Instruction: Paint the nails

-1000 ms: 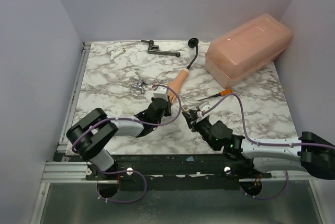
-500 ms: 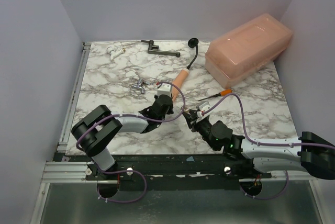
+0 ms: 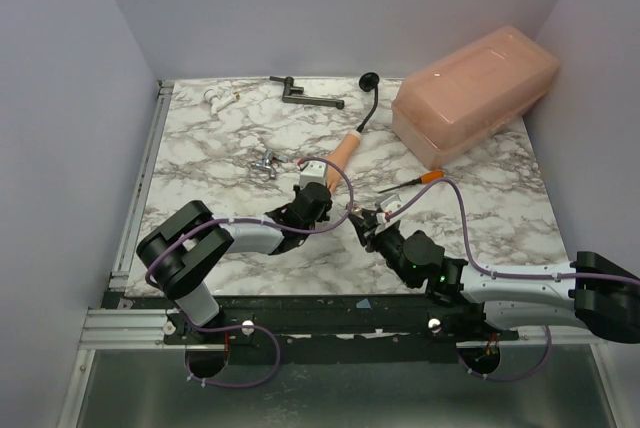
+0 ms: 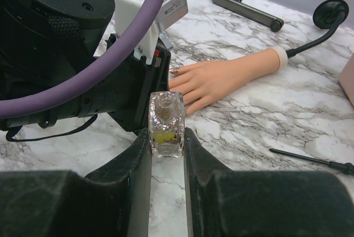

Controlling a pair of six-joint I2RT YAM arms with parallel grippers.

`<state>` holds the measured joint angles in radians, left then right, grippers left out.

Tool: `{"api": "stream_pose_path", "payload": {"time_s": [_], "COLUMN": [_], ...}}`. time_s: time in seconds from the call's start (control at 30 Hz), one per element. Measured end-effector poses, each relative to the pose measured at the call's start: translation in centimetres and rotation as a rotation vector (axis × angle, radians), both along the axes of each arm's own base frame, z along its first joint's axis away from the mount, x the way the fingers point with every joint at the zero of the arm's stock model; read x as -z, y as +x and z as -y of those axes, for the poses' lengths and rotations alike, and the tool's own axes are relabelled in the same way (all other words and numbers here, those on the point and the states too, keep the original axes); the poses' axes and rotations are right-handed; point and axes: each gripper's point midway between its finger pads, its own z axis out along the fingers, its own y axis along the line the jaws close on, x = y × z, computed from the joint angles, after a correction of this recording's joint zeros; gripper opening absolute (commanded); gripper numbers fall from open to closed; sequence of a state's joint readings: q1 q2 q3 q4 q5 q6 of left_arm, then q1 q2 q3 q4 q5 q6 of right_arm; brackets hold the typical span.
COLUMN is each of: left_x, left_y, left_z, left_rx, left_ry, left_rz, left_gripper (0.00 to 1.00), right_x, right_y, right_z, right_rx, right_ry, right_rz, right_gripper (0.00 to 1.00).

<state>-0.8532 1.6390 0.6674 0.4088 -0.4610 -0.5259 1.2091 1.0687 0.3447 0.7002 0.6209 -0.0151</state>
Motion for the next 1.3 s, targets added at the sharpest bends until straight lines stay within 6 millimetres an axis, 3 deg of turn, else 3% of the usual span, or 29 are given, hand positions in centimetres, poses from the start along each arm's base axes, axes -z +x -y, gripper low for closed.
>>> {"api": "stream_pose_path", "payload": {"time_s": [0.53, 0.8, 1.3], "left_x": [-0.6, -2.1, -2.0], "left_y": [-1.0, -0.5, 0.4], "left_z": [-0.2, 0.3, 1.2], "left_rx": [0.022, 0.043, 0.049], "left_ry": [-0.023, -0.048, -0.035], "left_rz": [0.043, 0.111, 0.113], "left_gripper": [0.00, 0.00, 0.00], "right_x": [0.0, 0.0, 0.0], "right_y": [0.0, 0.0, 0.0], "right_z": [0.0, 0.0, 0.0], "right_rx": [0.000, 0.000, 0.000], "right_ry": [0.000, 0.000, 0.000], "right_rz": [0.000, 0.000, 0.000], "right_gripper": [0.01, 0.01, 0.01]}}
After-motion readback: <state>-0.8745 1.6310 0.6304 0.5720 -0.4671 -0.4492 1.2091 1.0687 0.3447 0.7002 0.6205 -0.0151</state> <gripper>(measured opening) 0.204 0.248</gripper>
